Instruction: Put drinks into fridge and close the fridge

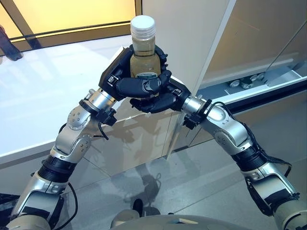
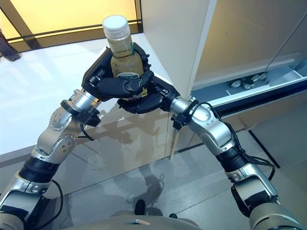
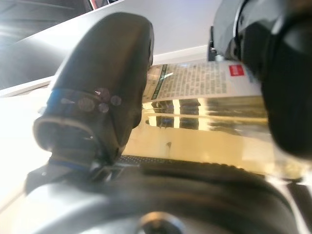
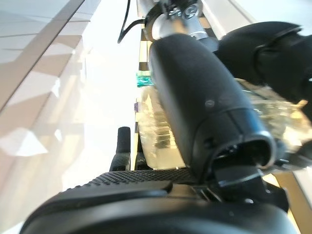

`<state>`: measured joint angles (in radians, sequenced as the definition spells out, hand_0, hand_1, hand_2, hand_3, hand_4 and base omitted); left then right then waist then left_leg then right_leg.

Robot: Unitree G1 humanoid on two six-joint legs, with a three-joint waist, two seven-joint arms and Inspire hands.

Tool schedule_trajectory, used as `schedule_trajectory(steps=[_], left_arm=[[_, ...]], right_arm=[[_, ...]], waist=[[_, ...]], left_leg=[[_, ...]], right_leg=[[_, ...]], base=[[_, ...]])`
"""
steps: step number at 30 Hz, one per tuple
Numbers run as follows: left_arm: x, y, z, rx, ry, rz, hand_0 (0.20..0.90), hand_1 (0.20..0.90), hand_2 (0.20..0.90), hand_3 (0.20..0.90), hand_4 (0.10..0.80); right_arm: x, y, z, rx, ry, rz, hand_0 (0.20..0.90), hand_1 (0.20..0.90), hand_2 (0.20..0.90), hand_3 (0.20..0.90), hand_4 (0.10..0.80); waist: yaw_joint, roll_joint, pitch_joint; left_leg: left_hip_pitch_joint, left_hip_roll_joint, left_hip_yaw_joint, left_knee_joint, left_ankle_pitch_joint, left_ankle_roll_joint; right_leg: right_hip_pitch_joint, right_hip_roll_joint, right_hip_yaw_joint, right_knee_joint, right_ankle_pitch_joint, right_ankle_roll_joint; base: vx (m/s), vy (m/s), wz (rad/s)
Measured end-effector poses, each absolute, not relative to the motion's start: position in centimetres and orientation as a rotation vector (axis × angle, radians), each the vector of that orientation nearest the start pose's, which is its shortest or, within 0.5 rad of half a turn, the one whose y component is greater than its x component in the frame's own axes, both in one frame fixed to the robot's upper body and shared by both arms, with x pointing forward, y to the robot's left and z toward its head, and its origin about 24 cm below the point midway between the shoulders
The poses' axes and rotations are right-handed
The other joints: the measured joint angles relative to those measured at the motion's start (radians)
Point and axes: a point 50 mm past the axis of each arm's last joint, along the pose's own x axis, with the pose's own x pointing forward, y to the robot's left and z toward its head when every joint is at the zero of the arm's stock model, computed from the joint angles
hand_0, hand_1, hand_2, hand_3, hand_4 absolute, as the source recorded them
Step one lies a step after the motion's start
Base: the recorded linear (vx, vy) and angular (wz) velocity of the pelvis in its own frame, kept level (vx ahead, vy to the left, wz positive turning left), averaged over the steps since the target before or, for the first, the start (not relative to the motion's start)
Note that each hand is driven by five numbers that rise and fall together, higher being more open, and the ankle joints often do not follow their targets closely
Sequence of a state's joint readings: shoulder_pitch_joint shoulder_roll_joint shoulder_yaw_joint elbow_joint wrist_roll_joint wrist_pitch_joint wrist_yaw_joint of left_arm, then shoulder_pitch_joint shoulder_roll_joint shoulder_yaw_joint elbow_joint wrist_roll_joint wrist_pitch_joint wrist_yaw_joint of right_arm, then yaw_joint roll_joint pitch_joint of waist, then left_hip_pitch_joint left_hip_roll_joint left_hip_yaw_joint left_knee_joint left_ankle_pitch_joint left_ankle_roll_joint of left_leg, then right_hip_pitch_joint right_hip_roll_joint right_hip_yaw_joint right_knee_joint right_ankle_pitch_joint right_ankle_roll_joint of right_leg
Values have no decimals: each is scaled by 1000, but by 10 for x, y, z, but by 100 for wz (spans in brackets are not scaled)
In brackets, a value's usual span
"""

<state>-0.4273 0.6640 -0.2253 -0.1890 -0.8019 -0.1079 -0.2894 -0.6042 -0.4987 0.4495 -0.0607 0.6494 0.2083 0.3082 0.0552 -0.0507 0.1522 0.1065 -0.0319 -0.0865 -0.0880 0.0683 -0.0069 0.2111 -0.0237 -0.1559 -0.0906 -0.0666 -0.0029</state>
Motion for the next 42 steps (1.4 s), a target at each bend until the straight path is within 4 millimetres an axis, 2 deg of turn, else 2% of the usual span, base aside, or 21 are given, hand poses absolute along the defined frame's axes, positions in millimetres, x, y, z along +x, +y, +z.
schedule_trajectory(steps=[14,15,16,17,18,37,42], left_arm=[[284,152,207,-49,-494,-718,300,300,300,200,100],[284,152,207,-49,-494,-718,474,474,474,403,303],[284,152,207,-49,-494,-718,698,698,698,664,564],[284,152,207,-49,-494,-719,858,858,858,851,751],[284,152,207,-49,-494,-719,900,900,900,900,800],[285,156,220,-62,-542,-708,900,900,900,900,800],[285,163,227,-63,-574,-670,900,900,900,900,800]], right_arm=[[307,-81,168,-107,-150,895,300,300,300,200,100],[307,-81,168,-108,-150,894,300,300,300,200,100],[307,-81,168,-108,-150,894,300,300,300,200,100],[307,-81,168,-108,-150,893,300,300,300,200,100],[307,-81,168,-108,-149,893,300,300,300,200,100],[311,-86,169,-108,-152,815,300,300,300,200,100],[313,-91,174,-105,-176,777,300,300,300,200,100]], waist=[[5,1,-1],[5,1,-1],[5,1,-1],[5,1,-1],[5,1,-1],[6,2,-1],[7,4,0]], left_leg=[[2,-1,-1,0,0,0],[2,-1,-1,0,0,0],[2,-1,-1,0,0,0],[2,-1,-1,0,0,0],[2,-1,-1,0,0,0],[1,-1,-1,0,0,0],[-3,0,-1,0,0,0]], right_leg=[[2,0,0,0,0,0],[2,0,0,0,0,0],[2,0,0,0,0,0],[2,0,0,0,0,0],[2,0,0,0,0,0],[1,0,0,0,0,0],[-2,0,0,0,0,0]], base=[[0,0,0],[0,0,0],[0,0,0],[0,0,0],[0,0,0],[0,0,0],[0,0,0]])
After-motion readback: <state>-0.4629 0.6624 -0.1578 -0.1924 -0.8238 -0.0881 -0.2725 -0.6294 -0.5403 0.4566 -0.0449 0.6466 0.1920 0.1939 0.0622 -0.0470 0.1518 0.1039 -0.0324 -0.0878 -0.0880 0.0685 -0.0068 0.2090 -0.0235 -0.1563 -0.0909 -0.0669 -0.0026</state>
